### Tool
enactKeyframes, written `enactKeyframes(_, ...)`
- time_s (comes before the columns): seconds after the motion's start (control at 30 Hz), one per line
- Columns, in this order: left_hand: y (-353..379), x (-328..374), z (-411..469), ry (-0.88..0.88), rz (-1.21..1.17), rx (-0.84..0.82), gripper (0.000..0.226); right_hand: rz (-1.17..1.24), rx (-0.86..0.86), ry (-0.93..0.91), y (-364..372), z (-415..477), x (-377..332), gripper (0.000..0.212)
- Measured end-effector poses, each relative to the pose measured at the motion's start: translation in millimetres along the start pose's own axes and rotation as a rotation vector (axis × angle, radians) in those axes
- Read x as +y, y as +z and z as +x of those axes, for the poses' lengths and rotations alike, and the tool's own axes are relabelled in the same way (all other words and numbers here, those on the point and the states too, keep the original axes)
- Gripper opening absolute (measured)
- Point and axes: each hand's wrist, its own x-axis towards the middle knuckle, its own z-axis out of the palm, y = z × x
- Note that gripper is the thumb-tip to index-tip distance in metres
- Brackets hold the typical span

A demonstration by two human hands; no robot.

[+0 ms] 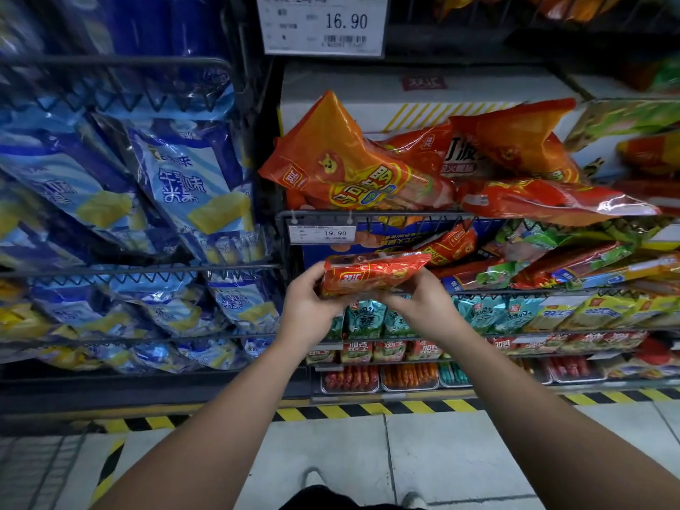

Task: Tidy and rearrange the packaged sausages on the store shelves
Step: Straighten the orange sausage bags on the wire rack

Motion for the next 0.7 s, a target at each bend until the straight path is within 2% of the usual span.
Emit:
enactKeyframes(0.13, -4, -12, 20, -0.016, -0.013, 0.021, 0.044, 0.092, 0.073, -0.012, 18, 13, 3, 0.034)
enactKeyframes(0.27, -2, -27, 34, -0.071, 0.034, 0.036, 0.051, 0.117, 0.130, 0.028, 35, 23, 12, 0.033)
enactKeyframes(0.33, -3, -36, 34, -0.150, -0.004, 0.029, 0.033, 0.090, 0.134, 0.031, 42, 29, 16, 0.029)
enactKeyframes(0.37, -4, -38, 33, -0.179, 0.019, 0.021, 0.027, 0.067, 0.132, 0.023, 45, 32, 15, 0.027)
enactKeyframes(0.53, -6, -44, 42, -0.174, 0.081, 0.109, 0.030, 0.053, 0.114, 0.039, 53, 53, 17, 0.027)
enactKeyframes(0.7, -8, -49, 46, -0.226, 0.179, 0.104, 0.037, -0.065, 0.002, 0.086, 56, 67, 26, 0.039)
